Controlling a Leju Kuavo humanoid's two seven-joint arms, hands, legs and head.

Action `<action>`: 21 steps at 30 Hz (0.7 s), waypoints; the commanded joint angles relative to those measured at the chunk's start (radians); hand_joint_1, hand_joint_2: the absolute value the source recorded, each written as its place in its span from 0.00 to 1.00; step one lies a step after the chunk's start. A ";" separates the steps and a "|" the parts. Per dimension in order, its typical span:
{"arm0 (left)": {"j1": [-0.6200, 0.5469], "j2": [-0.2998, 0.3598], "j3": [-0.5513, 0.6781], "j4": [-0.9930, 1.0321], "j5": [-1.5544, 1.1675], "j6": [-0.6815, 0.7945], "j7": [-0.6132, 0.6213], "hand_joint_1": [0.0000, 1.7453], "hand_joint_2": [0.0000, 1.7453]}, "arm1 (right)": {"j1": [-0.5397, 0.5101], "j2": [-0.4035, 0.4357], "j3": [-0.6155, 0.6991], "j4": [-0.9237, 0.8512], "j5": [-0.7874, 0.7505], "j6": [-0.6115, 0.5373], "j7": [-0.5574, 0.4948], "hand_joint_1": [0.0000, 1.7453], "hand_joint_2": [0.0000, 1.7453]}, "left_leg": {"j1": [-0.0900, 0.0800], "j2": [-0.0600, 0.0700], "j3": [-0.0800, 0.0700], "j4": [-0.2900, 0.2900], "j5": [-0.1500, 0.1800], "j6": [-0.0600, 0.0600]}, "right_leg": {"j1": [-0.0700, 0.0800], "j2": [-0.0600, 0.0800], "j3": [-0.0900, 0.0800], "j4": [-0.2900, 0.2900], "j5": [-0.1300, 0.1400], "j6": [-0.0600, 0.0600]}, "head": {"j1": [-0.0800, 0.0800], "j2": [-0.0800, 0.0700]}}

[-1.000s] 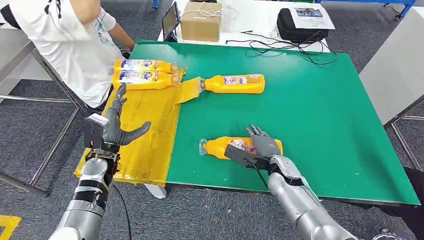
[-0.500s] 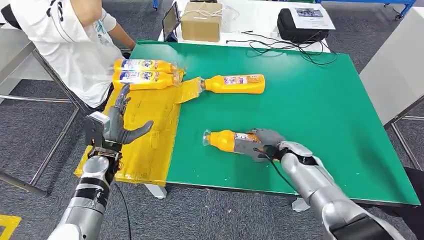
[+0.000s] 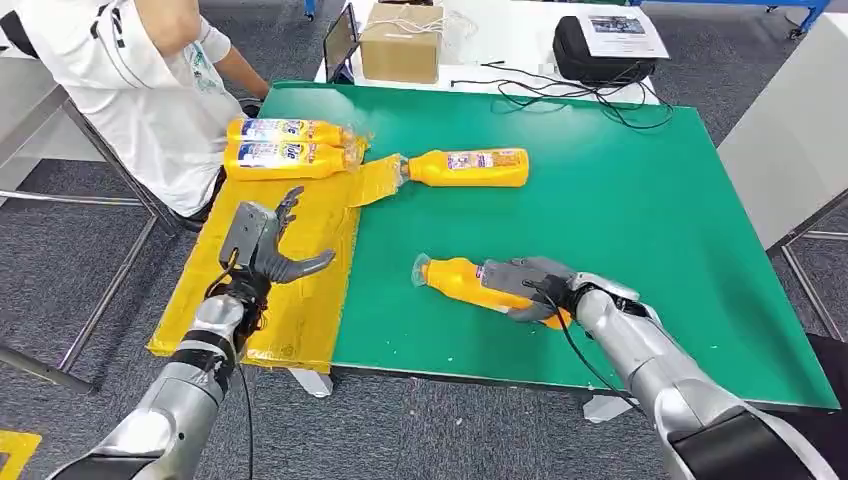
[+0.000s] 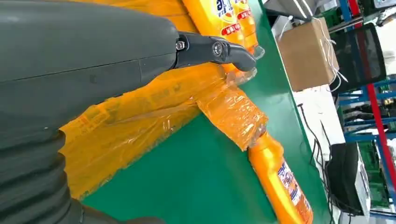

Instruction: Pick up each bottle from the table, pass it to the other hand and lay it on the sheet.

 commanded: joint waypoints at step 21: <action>-0.058 -0.042 -0.147 0.074 0.357 -0.354 0.135 0.00 1.00 | 0.213 0.326 -0.218 -0.294 -0.043 -0.631 -0.119 1.00 1.00 | 0.001 0.001 -0.001 0.000 -0.002 -0.002 | 0.001 0.001 -0.002 0.002 -0.002 -0.002 | 0.000 0.000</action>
